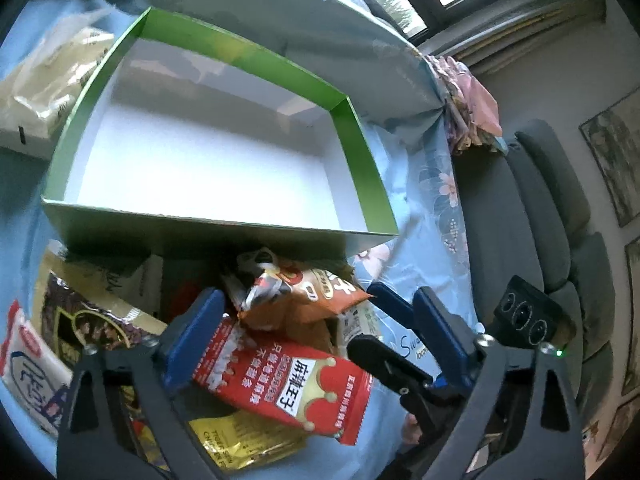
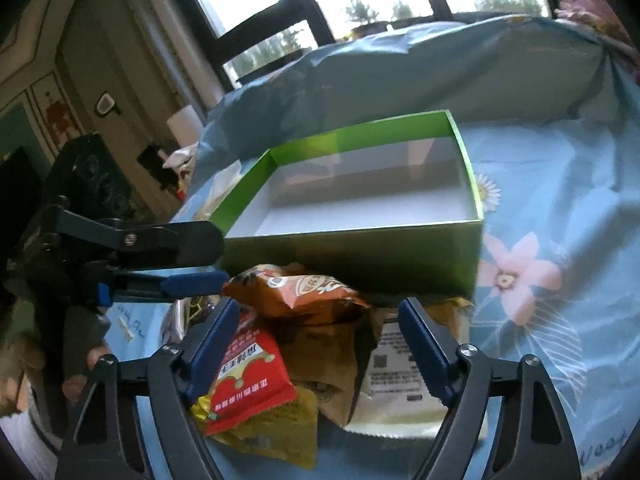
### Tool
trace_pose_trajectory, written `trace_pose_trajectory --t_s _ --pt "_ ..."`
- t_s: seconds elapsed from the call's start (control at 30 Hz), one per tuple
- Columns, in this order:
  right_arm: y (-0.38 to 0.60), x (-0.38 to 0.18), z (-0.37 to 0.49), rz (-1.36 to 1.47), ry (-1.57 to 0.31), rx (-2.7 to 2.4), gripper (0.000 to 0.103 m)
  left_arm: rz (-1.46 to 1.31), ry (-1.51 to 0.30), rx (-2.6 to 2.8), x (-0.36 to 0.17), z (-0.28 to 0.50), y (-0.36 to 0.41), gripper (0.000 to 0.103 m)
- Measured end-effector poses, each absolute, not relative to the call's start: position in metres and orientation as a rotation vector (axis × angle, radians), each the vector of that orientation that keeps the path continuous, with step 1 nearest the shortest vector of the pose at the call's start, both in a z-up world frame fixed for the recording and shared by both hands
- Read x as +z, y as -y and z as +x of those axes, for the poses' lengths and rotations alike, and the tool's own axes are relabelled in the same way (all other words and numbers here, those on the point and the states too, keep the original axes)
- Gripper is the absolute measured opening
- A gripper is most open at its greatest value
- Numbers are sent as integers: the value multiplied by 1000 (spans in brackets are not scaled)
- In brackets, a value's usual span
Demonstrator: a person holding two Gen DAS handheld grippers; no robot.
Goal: Organize snacks
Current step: 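Reach the right tool to the orange panda snack bag and close on it, then lift the panda bag with the right tool into the green box and release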
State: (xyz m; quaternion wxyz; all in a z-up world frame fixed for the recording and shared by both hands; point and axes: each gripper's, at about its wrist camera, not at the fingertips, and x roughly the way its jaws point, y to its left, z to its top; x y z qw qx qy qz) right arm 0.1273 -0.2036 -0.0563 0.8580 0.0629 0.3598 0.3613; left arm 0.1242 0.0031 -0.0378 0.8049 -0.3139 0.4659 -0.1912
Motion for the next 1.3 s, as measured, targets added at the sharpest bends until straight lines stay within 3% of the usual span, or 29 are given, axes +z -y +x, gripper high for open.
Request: trace_pose_trajectory --t_s 0.33,0.43,0.53,0.6,0.8,0.83,0.87,1.3 --pt "197 -67 136 127 -790 801 68 -654 -1041 -353 -45 130 0 76" --pt "199 -68 137 128 -789 796 59 -650 -1047 -344 -46 131 0 75" --pt "198 -70 138 133 -798 801 51 -647 -1057 -322 -49 133 -1 63" --pt "196 -70 140 126 -794 797 43 -662 -1064 -311 -52 133 -5 50" --pt "190 -72 137 91 -789 801 24 -661 -1063 -292 -53 129 -9 42" --pt "190 -72 136 98 -792 814 19 -661 -1063 -300 -52 128 -8 41" --pt "190 -71 135 111 -794 837 7 -657 -1060 -303 -51 127 -8 41" --pt "198 -51 114 108 -717 854 7 -624 -997 -337 -29 106 -2 41"
